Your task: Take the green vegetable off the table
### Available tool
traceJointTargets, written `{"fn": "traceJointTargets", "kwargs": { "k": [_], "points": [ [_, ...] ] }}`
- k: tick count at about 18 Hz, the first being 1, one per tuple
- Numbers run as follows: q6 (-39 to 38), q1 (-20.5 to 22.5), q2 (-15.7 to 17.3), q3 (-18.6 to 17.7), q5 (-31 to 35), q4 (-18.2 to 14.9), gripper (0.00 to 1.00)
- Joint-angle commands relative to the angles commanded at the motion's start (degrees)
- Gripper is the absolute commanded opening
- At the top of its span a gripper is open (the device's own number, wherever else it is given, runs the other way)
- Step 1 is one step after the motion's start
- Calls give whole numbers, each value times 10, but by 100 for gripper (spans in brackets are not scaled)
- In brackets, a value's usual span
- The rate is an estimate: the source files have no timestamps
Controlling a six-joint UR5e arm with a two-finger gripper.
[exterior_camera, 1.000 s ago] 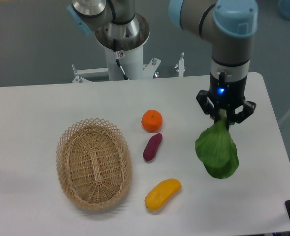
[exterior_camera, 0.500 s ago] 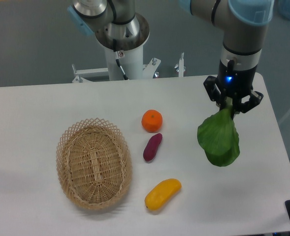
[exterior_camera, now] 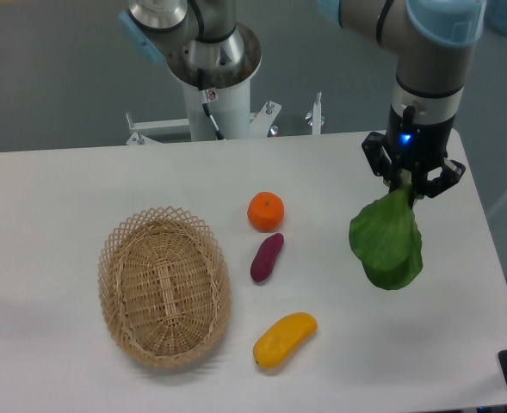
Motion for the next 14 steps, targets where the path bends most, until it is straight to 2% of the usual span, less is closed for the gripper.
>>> {"fn": "traceJointTargets", "kwargs": {
  "k": [7, 14],
  "points": [
    [-8, -3, -2, -10, 2, 7, 30],
    [-15, -4, -7, -15, 55, 2, 30]
  ]
}}
